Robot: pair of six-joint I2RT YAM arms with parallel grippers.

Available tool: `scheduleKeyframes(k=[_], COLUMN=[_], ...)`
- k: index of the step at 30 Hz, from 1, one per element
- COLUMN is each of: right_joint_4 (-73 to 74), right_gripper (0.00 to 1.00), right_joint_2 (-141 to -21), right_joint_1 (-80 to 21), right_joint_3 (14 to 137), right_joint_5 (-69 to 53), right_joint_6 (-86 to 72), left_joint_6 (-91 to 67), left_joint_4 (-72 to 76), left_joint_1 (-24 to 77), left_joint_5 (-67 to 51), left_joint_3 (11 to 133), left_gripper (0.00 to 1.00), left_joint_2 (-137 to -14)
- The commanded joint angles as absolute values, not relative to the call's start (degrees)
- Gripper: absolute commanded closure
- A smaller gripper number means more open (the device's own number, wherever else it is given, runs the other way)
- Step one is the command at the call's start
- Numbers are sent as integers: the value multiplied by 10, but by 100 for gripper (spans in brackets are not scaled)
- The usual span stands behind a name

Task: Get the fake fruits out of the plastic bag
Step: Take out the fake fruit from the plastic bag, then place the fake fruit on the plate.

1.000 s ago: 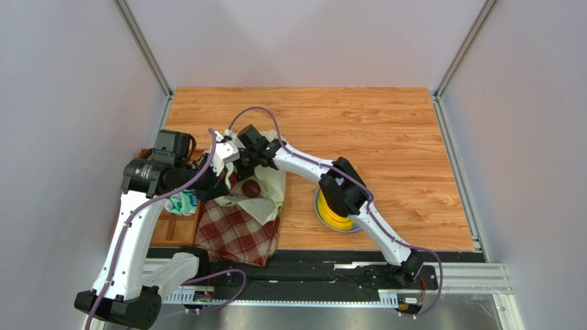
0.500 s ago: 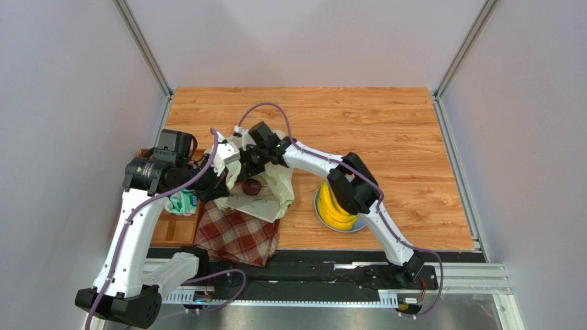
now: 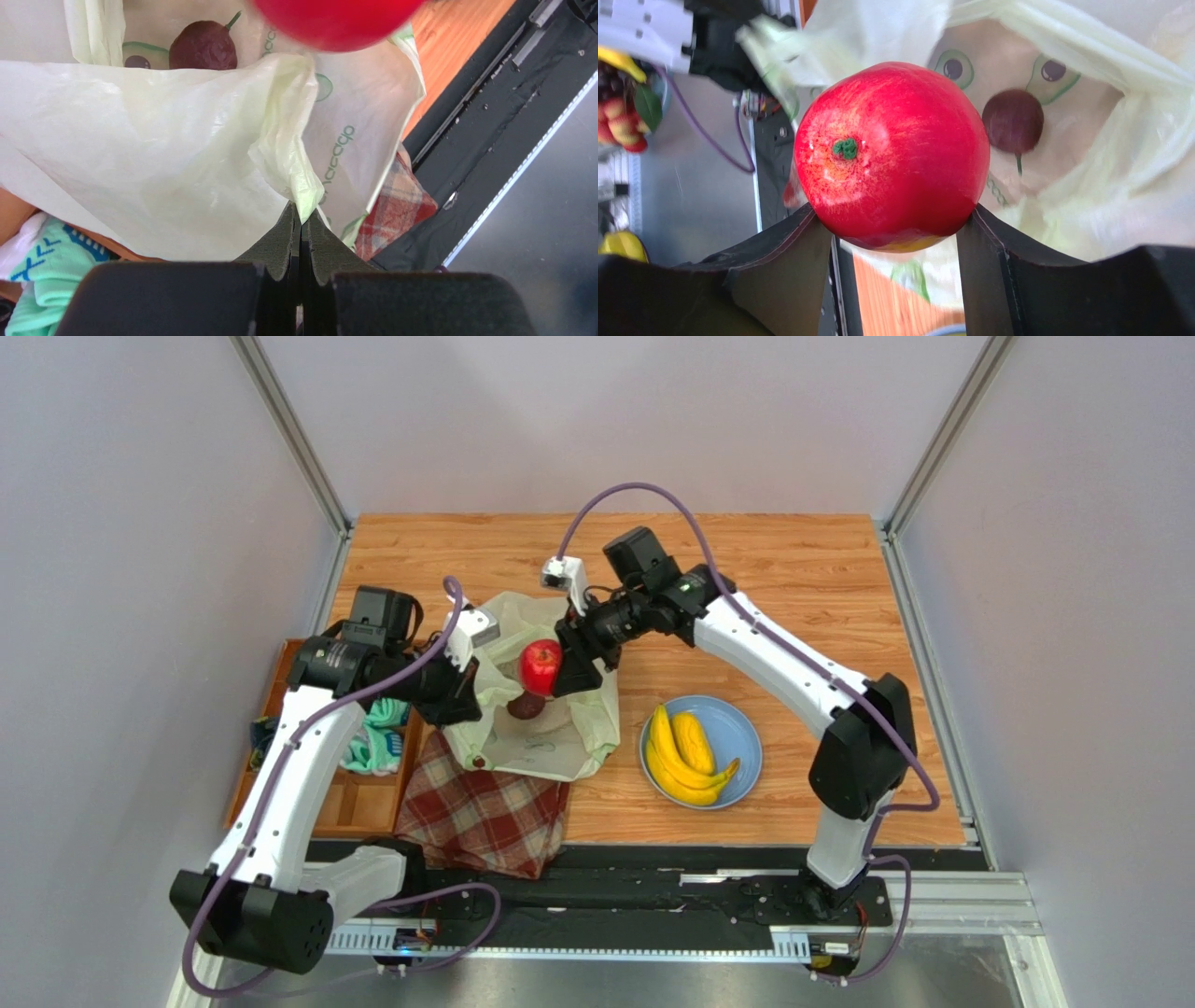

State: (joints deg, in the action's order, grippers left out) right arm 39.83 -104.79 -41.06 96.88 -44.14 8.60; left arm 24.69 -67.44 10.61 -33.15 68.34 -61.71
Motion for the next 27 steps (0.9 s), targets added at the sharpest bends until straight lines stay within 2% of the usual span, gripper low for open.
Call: scheduleKeyframes(k=[1,5,12,19,22,24,27], right_joint_4=[567,661,647,604,571,553,543], right_gripper=[80,80,78,76,72,63,58], right_joint_2=[-1008,-954,-877,-903,-925,-943,-962], right_joint_1=[-345,-256,-149,-139,-139,-141,-141], right_joint_3=[1016,963,770,709,693,691,696], right_joint_5=[-432,-324,-199,-170,-174,-177,-192], right_joint_6=[235,319,353,369,358,352,348], left_joint_6=[210,198,177,184,185,195,205], left_joint_4=[-600,-571,-571,-575,-580,-588,-593], left_joint_1=[103,103,101,100,86,83,82], left_joint_5=[-341,-344,-368,-425,-432,-432,-432], left_joint_3=[688,685,673,640,639,643,642], left_gripper=[100,100,100,100,100,100,100], left_joint_2=[-636,-630,-568,-519,-516,-517,-514])
